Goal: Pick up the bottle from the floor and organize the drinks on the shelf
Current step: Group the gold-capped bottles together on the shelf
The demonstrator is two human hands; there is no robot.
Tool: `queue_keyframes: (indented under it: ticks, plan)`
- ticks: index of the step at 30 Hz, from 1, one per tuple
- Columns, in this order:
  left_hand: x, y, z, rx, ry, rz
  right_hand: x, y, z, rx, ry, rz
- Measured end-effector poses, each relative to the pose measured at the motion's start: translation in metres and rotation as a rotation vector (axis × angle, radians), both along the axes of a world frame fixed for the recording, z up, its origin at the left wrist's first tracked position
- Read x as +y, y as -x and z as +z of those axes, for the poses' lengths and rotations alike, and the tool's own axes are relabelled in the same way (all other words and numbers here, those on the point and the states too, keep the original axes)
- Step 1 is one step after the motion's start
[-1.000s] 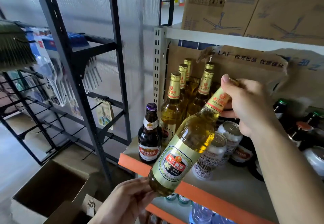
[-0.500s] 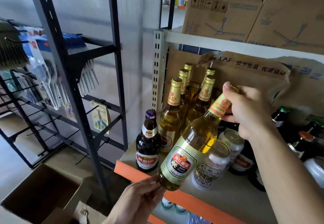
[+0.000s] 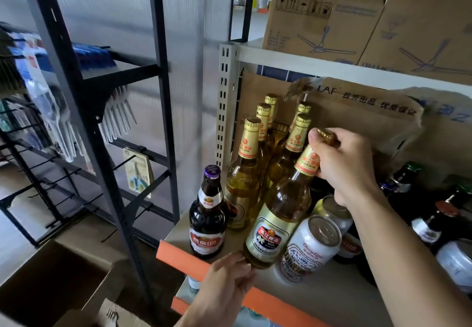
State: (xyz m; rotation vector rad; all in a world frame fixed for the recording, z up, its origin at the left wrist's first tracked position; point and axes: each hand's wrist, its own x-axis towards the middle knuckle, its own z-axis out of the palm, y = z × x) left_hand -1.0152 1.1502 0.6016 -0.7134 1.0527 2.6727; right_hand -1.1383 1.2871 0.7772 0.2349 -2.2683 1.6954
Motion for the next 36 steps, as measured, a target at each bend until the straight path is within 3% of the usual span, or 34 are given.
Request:
queue_keyframes:
  ticks: [11,24,32,36]
  plan:
    - [-0.001,0.023,-0.02,0.017,0.16,-0.06,-0.01,0.004,-0.01,0.136,-0.172,-0.025]
    - [0.012,0.035,-0.019,0.032,0.137,-0.106,-0.016,0.005,-0.012,0.179,-0.242,0.0]
    - [0.009,0.039,-0.014,-0.008,0.133,-0.09,-0.012,0.001,-0.012,0.152,-0.29,0.031]
    - [0.012,0.033,-0.003,-0.027,0.115,-0.123,0.0,-0.006,-0.015,0.068,-0.186,0.132]
